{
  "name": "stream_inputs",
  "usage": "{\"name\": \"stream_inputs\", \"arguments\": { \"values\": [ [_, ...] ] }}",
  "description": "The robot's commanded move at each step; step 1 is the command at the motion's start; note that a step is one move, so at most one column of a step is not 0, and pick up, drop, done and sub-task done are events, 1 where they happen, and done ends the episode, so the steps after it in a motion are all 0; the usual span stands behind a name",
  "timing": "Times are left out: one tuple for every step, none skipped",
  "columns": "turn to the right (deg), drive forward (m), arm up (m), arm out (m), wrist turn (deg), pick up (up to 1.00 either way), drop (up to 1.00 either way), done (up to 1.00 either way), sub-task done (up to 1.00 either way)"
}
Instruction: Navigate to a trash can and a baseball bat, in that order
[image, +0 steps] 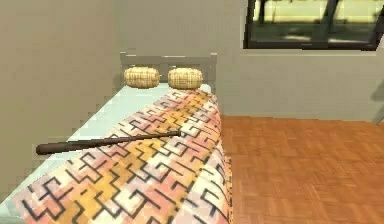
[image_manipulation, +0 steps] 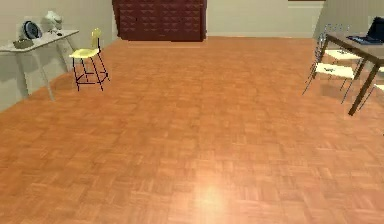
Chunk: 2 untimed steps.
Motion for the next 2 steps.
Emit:
{"name": "stream_inputs", "arguments": {
  "values": [
    [-15.0,0.0,0.0,0.0,0.0,0.0,0.0,0.0,0.0],
    [0.0,0.0,0.0,0.0,0.0,0.0,0.0,1.0,0.0]
  ]
}}
